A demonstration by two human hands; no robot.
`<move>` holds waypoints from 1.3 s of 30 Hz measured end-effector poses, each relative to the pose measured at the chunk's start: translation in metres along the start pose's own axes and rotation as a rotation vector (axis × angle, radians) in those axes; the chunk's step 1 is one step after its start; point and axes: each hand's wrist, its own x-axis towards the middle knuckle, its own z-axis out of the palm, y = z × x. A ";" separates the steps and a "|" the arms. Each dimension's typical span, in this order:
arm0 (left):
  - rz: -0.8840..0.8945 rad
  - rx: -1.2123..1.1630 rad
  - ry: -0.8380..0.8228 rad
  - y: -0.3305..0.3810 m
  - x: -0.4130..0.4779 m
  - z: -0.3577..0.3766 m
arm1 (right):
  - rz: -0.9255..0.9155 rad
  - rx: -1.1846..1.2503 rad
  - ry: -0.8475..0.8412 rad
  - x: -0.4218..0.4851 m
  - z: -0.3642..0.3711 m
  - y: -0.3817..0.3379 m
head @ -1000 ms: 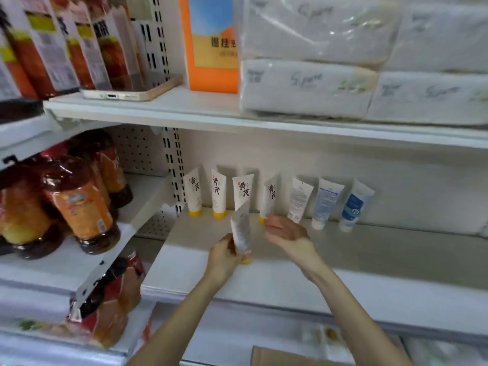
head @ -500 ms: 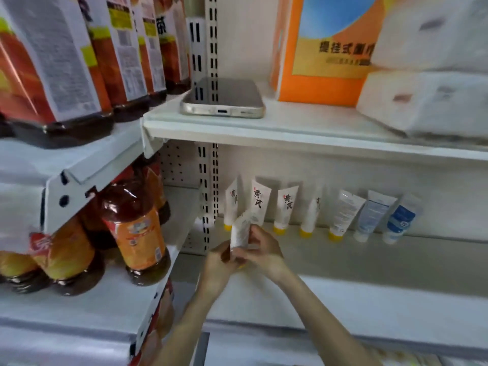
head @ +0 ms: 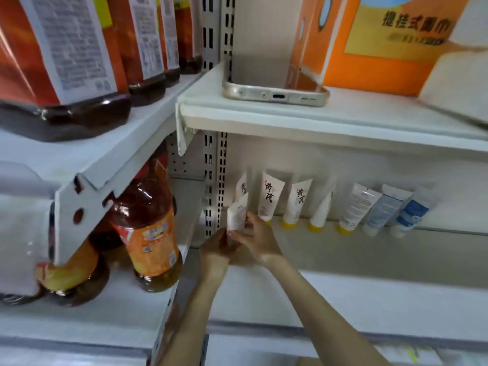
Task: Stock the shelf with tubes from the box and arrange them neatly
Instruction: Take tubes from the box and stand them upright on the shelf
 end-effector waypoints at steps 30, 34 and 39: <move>0.104 0.589 -0.024 0.040 -0.120 0.022 | -0.219 -0.796 -0.306 -0.122 -0.109 0.031; 0.172 0.662 -0.058 0.048 -0.157 0.050 | -0.301 -0.896 -0.322 -0.168 -0.147 0.046; 0.231 0.653 -0.130 0.059 -0.210 0.095 | -0.263 -0.958 -0.381 -0.226 -0.194 0.073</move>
